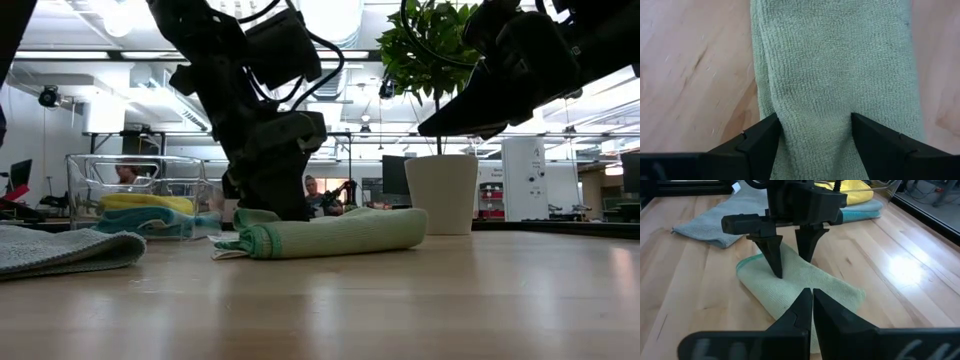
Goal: Fold microfiber towels
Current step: Stack the folded light green microfiber towel on top of the yellow microfiber towel on the bin
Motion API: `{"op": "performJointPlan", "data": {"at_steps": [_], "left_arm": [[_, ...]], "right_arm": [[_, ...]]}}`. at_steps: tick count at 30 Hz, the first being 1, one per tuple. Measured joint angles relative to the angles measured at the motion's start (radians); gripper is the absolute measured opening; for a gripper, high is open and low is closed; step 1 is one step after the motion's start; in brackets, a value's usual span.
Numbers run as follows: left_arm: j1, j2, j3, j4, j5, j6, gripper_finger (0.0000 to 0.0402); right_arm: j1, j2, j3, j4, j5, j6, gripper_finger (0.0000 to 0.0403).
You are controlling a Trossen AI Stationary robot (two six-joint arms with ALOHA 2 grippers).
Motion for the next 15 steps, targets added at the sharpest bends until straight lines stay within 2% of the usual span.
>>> {"op": "performJointPlan", "data": {"at_steps": [11, 15], "left_arm": [[0.034, -0.055, 0.017, -0.031, 0.0, -0.002, 0.0231], [0.066, -0.05, 0.02, 0.019, -0.002, -0.004, 0.0231]], "right_arm": [[0.0, 0.0, 0.001, 0.0, -0.001, 0.0, 0.0009], [0.0, 0.0, 0.001, 0.0, -0.001, 0.0, 0.0009]]}}
